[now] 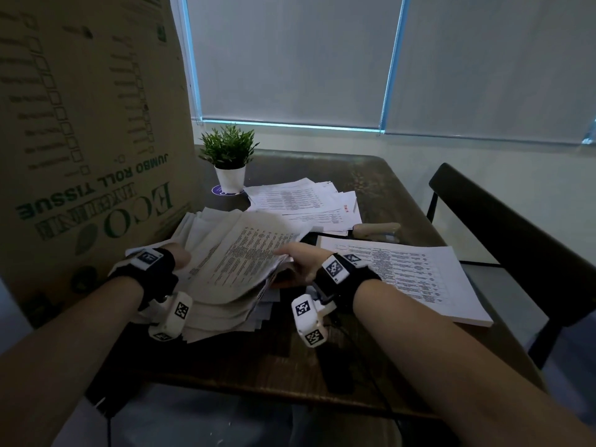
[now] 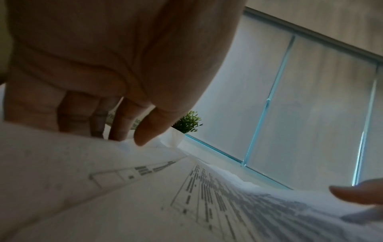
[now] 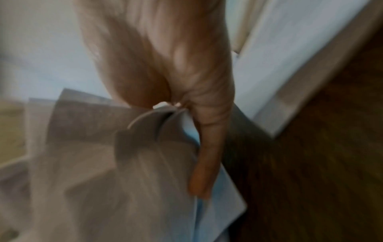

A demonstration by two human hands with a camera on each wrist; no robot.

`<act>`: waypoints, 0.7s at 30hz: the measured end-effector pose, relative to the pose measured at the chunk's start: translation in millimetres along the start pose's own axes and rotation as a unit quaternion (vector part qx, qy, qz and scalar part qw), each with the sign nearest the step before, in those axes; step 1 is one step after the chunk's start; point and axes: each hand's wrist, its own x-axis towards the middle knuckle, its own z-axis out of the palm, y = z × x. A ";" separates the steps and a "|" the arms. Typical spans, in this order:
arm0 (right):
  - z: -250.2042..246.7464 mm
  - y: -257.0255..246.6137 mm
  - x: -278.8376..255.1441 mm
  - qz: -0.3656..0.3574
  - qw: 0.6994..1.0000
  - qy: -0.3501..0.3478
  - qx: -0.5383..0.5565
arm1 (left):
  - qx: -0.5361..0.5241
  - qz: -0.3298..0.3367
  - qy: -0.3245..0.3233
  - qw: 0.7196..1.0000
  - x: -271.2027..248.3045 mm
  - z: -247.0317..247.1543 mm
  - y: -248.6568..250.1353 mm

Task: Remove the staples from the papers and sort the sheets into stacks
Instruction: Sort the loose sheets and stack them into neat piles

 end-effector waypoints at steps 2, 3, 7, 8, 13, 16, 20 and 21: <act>0.0 -4.2 2.1 -0.043 0.992 0.043 -0.109 | 0.028 0.002 -0.018 0.999 -4.2 -5.0 -3.3; -1.4 -6.2 1.8 -0.075 0.981 0.068 -0.164 | 0.009 0.012 -0.025 1.000 -10.9 -7.2 -4.0; -4.8 -6.0 10.9 -0.085 0.952 0.064 -0.287 | -0.091 0.039 -0.042 0.994 -11.3 -5.1 -7.4; -2.1 -4.8 12.0 -0.082 0.949 0.065 -0.296 | -0.112 0.048 -0.047 0.991 -7.3 -2.6 -7.2; 0.7 2.3 17.6 -0.097 0.951 0.058 -0.288 | -0.105 0.085 -0.043 0.990 -21.9 -4.0 -6.7; -8.4 -1.0 10.3 -0.109 0.962 0.090 -0.233 | -0.292 0.081 -0.038 0.952 -13.0 -5.7 -21.4; -28.8 -5.5 13.3 -0.190 0.972 0.107 -0.093 | -0.480 0.127 -0.055 0.866 -24.6 -2.5 -20.9; -32.3 -9.6 8.7 -0.206 0.970 0.096 -0.084 | -0.513 0.151 -0.067 0.842 -31.1 -3.7 -15.0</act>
